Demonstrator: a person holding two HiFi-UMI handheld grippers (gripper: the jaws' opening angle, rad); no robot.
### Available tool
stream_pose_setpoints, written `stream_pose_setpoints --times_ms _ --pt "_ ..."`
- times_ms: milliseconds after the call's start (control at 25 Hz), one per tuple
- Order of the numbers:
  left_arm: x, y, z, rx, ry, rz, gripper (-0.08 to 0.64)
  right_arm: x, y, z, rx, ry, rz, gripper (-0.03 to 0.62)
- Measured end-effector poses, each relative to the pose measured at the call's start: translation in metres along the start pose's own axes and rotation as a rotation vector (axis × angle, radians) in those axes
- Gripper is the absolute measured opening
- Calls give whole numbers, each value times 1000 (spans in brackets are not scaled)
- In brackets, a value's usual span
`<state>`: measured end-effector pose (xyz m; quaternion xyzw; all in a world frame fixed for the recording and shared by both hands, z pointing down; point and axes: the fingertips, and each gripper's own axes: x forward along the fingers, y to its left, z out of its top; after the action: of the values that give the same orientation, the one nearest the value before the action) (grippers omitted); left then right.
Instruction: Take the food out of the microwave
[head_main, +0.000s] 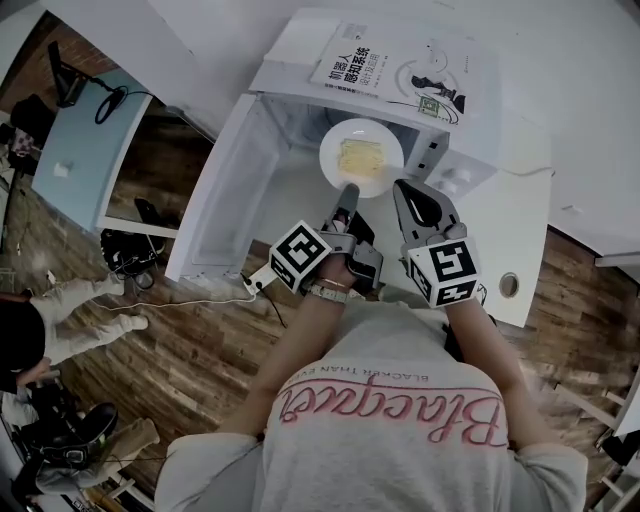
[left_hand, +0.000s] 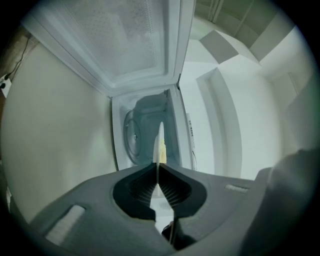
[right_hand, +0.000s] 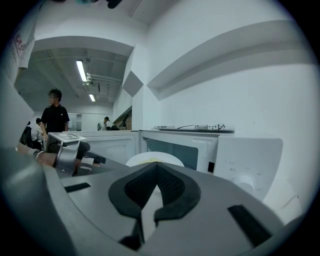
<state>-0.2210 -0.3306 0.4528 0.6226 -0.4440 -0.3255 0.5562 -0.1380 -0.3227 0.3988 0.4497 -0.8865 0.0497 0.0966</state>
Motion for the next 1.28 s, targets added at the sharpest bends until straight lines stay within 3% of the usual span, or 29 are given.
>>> stream_pose_setpoints --times_ms 600,1280 --pt "-36 -20 -12 -50 -28 -15 18 -25 2 5 -5 -25 -50 8" --pt "-52 -35 -19 -48 -38 -36 18 -38 5 6 -24 -25 -66 8"
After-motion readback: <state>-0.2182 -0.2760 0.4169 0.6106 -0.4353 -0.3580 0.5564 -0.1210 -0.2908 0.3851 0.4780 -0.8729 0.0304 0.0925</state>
